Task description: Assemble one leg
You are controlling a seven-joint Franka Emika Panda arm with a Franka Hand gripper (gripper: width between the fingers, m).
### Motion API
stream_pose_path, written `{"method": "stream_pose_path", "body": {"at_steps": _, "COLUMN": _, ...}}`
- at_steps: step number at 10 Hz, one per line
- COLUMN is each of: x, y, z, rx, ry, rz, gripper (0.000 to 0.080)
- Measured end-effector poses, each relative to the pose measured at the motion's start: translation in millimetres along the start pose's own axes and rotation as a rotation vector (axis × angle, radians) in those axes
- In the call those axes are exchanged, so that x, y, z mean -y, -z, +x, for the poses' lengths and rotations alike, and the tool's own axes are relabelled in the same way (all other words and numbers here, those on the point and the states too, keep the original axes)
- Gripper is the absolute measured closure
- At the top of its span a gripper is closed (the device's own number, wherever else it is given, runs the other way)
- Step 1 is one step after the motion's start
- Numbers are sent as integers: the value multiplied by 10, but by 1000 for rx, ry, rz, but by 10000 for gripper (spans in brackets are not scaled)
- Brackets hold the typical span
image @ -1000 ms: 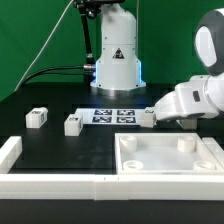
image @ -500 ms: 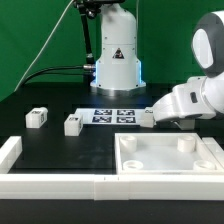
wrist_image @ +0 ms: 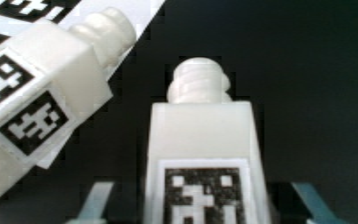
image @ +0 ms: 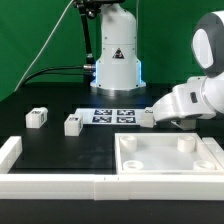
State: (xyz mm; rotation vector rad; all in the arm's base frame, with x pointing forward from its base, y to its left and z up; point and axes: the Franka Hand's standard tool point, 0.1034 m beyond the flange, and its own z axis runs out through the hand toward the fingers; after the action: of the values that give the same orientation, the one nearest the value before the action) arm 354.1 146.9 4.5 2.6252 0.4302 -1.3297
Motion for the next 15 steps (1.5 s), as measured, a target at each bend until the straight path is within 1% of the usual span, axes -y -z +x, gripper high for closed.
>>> {"method": "stream_pose_path", "body": {"at_steps": 2, "x": -1, "y": 20, "z": -26, "rx": 5, "ry": 7, "rz": -2, "gripper": 514}}
{"method": "stream_pose_path", "body": {"at_steps": 4, "x": -30, "y": 220, "z": -205, "rx": 6, "ry": 18, "rz": -13, "gripper": 512}}
{"method": "stream_pose_path", "body": {"at_steps": 6, "x": -93, "y": 495, "z": -441, "rx": 5, "ry": 5, "rz": -23, "gripper": 512}}
{"method": "stream_pose_path", "body": {"at_steps": 7, "x": -119, "y": 620, "z": -488, "rx": -19, "ry": -1, "rz": -23, "gripper": 512}}
{"method": "stream_pose_path", "body": {"at_steps": 8, "x": -139, "y": 697, "z": -510, "rx": -55, "ry": -7, "rz": -23, "gripper": 512}}
{"method": "stream_pose_path", "body": {"at_steps": 9, "x": -128, "y": 650, "z": -507, "rx": -48, "ry": -4, "rz": -24, "gripper": 512}}
{"method": "stream_pose_path", "body": {"at_steps": 10, "x": -123, "y": 679, "z": -438, "rx": -105, "ry": -5, "rz": -21, "gripper": 512}}
{"method": "stream_pose_path", "body": {"at_steps": 12, "x": -116, "y": 745, "z": -388, "rx": -321, "ry": -8, "rz": -16, "gripper": 512}}
{"method": "stream_pose_path", "body": {"at_steps": 13, "x": -141, "y": 765, "z": -352, "rx": -420, "ry": -20, "rz": -1, "gripper": 512}}
{"method": "stream_pose_path", "body": {"at_steps": 14, "x": -238, "y": 822, "z": -248, "rx": -491, "ry": -56, "rz": 35, "gripper": 512}}
{"method": "stream_pose_path", "body": {"at_steps": 15, "x": -308, "y": 965, "z": -193, "rx": -614, "ry": -92, "rz": 71, "gripper": 512}}
